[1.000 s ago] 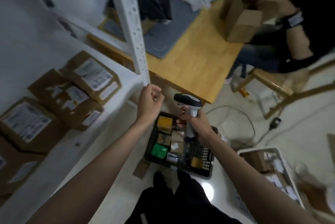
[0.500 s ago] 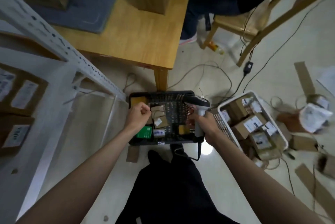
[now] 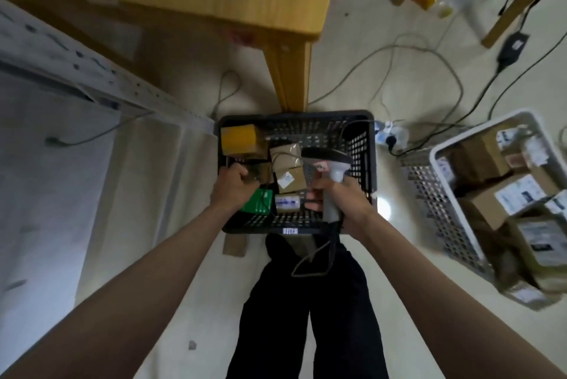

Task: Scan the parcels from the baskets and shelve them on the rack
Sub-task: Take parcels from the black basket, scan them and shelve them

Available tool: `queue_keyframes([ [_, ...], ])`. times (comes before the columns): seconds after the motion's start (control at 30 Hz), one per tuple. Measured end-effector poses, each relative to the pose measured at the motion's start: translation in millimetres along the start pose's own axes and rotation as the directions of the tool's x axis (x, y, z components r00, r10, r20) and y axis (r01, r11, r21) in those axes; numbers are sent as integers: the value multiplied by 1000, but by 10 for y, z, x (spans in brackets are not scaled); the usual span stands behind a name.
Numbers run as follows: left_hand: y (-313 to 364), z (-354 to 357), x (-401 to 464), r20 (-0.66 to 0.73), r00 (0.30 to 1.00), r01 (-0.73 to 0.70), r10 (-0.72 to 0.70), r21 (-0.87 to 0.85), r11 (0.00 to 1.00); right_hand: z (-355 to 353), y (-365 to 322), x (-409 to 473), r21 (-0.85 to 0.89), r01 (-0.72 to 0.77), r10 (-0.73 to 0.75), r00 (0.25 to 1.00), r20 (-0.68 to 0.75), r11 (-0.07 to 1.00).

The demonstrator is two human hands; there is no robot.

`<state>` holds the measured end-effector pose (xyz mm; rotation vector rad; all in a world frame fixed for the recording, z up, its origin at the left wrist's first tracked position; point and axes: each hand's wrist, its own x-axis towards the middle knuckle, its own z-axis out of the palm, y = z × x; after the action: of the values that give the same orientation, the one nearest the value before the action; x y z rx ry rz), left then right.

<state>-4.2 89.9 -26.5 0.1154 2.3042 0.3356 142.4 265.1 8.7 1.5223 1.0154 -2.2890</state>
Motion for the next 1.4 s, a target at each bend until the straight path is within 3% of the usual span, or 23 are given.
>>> queue_keyframes([
  [0.1,-110,215,491,-40,998,39,-38,23,999,-32,223,425,4,-19,19,1000,15,1000],
  [0.33,-284,527,1348,-129,960,231,-248,-134,964,-190,565,1192,-5,-28,28,999,31,1000],
  [0.67,-369,794,2094,-159,936,268,-313,-253,930,-299,603,1593,20,8,-9,998,60,1000],
  [0.8,-422,890,2136,-245,919,247,-309,-252,936,-393,643,1591,5,15,-15,998,56,1000],
  [0.93,-503,909,1779,-265,916,200,-301,-347,916,-377,672,1318,48,9,-13,998,67,999],
  [1.17,-484,384,467,-156,963,106,-221,-536,838,-83,430,309,-3,20,-20,994,107,1000],
  [1.27,-409,-23,-215,-145,976,45,-161,-591,805,176,173,-256,-110,101,-92,992,86,989],
  [1.4,-231,-630,-1127,-229,973,-124,-26,-616,778,596,-268,-1081,-176,220,-199,972,129,960],
])
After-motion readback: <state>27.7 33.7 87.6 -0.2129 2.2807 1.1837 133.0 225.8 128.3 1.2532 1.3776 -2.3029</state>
